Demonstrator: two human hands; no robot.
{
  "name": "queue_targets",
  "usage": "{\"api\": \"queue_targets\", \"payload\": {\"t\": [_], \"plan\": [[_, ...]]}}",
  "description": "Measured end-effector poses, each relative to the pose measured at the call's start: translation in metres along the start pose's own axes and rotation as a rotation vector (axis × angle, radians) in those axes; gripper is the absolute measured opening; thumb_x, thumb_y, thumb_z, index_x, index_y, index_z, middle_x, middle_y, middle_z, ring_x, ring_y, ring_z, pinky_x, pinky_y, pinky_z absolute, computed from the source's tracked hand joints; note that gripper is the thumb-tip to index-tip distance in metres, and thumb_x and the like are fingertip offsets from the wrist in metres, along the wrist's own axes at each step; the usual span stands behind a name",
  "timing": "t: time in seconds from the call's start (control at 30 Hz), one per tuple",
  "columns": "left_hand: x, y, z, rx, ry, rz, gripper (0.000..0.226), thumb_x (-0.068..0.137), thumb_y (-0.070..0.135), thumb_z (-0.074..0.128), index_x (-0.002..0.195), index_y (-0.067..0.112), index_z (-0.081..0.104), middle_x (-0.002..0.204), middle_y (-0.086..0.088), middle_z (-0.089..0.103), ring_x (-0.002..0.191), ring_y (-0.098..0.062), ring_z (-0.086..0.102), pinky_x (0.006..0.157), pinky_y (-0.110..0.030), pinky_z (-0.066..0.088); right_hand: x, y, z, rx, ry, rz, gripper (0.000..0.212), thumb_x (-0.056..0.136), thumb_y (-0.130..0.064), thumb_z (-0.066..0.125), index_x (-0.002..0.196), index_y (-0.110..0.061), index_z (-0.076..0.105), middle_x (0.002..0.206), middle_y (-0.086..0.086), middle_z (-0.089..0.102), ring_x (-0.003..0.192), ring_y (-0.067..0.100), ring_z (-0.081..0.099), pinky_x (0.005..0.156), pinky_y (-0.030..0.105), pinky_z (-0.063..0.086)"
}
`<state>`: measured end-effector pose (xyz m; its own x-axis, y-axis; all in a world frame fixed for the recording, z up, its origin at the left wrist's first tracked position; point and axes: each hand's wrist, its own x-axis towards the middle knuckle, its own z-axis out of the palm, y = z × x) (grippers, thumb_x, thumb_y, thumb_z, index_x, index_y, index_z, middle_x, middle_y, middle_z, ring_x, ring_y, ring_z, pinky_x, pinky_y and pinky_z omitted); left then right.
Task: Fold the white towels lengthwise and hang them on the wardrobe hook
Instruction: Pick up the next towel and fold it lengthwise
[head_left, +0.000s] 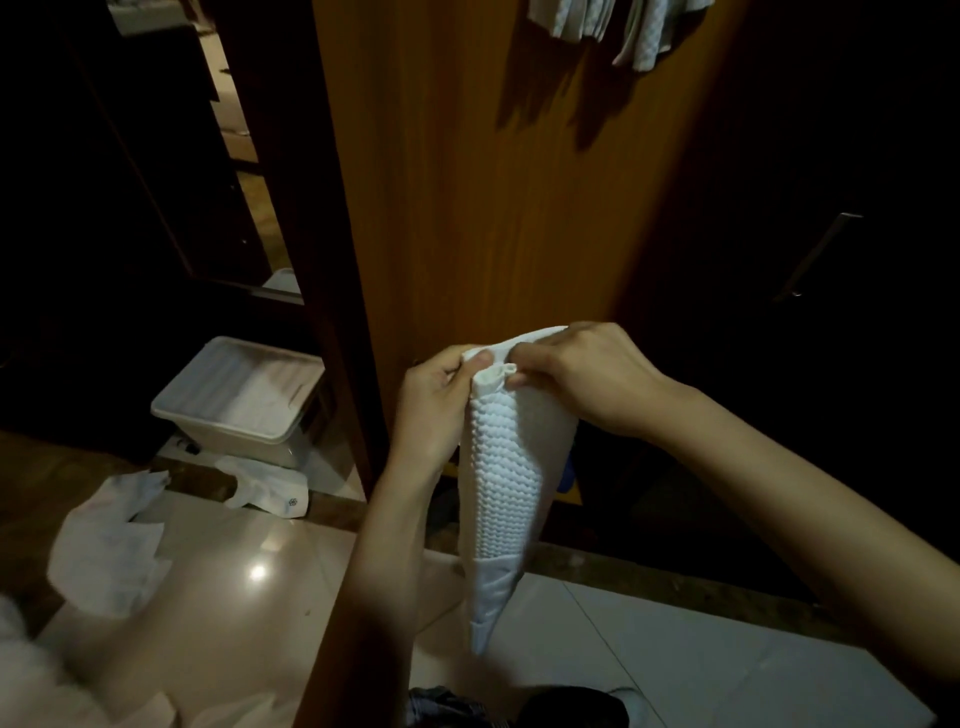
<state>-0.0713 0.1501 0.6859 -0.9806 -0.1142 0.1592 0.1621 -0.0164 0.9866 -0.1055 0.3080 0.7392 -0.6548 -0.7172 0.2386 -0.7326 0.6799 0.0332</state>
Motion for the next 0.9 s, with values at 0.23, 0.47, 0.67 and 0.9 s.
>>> {"api": "queue_targets", "payload": {"t": [0.23,0.47,0.67,0.9], "plan": [[-0.001,0.004,-0.006,0.031,-0.056,0.060,0.020,0.096,0.018,0.049,0.086,0.019,0.067,0.075,0.011,0.067,0.072,0.001,0.061,0.063,-0.011,0.045,-0.002,-0.006,-0.006,0.069,0.014,0.049,0.031,0.095,-0.037,0.048,0.093,-0.009,0.062,0.089,0.012,0.065,0.087,0.031,0.057,0.073,0.036,0.041],[-0.004,-0.001,-0.004,-0.106,-0.053,0.071,0.024,0.099,0.022,0.040,0.080,0.018,0.054,0.070,0.010,0.056,0.065,0.000,0.053,0.056,-0.013,0.044,0.001,-0.013,-0.012,0.100,-0.013,-0.026,0.031,0.097,-0.035,0.044,0.091,-0.009,0.060,0.092,0.010,0.067,0.089,0.030,0.061,0.076,0.038,0.046],[-0.003,0.000,-0.008,-0.235,-0.076,0.020,0.041,0.094,0.049,0.034,0.082,0.017,0.058,0.074,0.010,0.066,0.071,-0.001,0.062,0.065,-0.018,0.049,0.002,-0.021,-0.019,0.150,-0.022,-0.025,0.026,0.098,-0.035,0.044,0.078,-0.019,0.044,0.075,0.009,0.060,0.070,0.030,0.057,0.062,0.041,0.044],[-0.012,0.000,-0.011,-0.064,-0.252,0.065,0.050,0.063,0.032,0.080,0.097,0.024,0.045,0.090,0.015,0.062,0.082,0.006,0.061,0.065,-0.016,0.050,-0.001,-0.025,-0.020,0.185,-0.085,0.022,0.023,0.098,-0.033,0.044,0.080,-0.020,0.043,0.075,0.002,0.056,0.070,0.028,0.056,0.062,0.041,0.042]]}}
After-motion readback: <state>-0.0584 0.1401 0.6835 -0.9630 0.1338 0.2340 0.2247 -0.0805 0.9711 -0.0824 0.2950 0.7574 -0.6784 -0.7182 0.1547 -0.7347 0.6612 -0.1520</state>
